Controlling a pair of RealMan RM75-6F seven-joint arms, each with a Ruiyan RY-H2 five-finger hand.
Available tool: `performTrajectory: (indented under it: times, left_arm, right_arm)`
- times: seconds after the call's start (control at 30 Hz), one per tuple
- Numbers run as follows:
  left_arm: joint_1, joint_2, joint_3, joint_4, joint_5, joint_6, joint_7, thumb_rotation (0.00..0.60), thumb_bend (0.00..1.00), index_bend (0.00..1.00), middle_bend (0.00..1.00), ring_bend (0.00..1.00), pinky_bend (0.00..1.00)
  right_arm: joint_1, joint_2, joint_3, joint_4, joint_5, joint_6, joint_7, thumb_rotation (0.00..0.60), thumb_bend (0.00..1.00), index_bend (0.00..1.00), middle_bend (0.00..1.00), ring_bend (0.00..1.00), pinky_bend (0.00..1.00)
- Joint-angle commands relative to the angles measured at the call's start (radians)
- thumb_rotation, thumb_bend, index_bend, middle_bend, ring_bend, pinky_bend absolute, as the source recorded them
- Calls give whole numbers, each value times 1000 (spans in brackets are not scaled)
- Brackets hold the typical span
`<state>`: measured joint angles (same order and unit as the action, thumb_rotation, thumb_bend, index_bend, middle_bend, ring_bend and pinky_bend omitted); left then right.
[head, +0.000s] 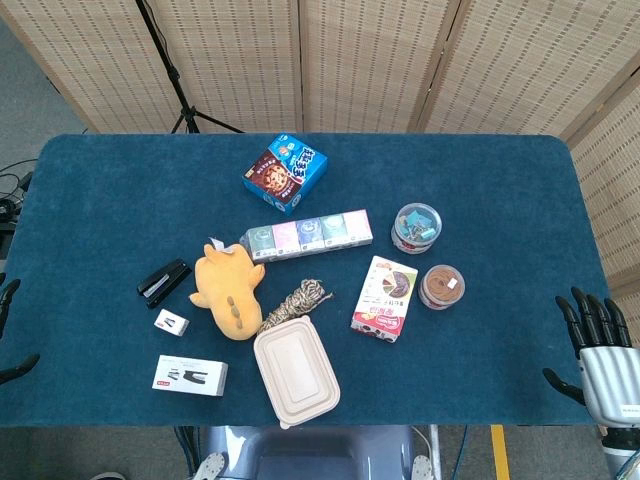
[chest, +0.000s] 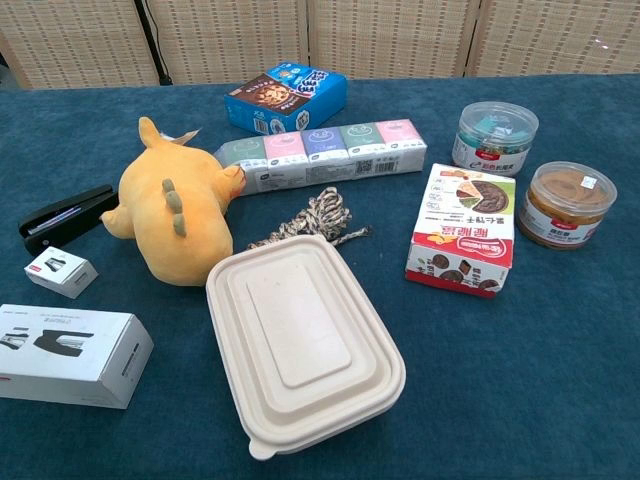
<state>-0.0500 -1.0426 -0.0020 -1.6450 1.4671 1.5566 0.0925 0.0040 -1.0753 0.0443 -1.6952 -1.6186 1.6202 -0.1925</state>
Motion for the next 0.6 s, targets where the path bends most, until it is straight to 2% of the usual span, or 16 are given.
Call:
performTrajectory:
  times: [0.03, 0.37, 0.5, 0.6]
  left_arm:
    - [1, 3, -1, -5, -5, -10, -5, 600, 0, 0, 0, 0, 0]
    - [-7, 3, -1, 3, 26, -28, -20, 600, 0, 0, 0, 0, 0]
    - [-28, -2, 4, 33, 69, -48, -52, 600, 0, 0, 0, 0, 0]
    - [-57, -23, 13, 95, 123, -72, -102, 600, 0, 0, 0, 0, 0]
  right_arm:
    - [-4, -4, 4, -2, 1, 9, -12, 600, 0, 0, 0, 0, 0]
    - [-7, 4, 7, -14, -1, 14, -2, 600, 0, 0, 0, 0, 0]
    - [-8, 4, 11, -15, 14, 8, -5, 600, 0, 0, 0, 0, 0]
    - [-11, 7, 10, -21, 20, 6, -3, 600, 0, 0, 0, 0, 0]
